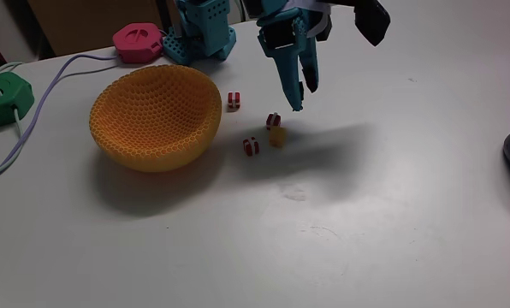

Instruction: Place cube pieces into the yellow basket

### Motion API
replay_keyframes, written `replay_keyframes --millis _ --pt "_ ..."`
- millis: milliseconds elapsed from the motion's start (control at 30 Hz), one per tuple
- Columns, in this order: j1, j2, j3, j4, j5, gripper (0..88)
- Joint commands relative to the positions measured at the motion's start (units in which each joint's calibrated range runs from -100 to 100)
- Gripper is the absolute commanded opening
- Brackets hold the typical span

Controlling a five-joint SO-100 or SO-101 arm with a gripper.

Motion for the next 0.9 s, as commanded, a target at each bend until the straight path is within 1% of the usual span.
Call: replay_keyframes --millis 0,133,400,667,867 --pt "1.9 2.0 -3.7 0.9 -3.2 29.1" --pt "1.5 4.0 -4.5 2.4 -5.8 29.0" --pt "1.8 5.2 -3.9 6.1 -7.1 27.9" --pt "2.3 5.2 -0.1 5.1 -8.4 27.3" --pt "2.7 5.2 3.8 1.0 -8.0 26.9"
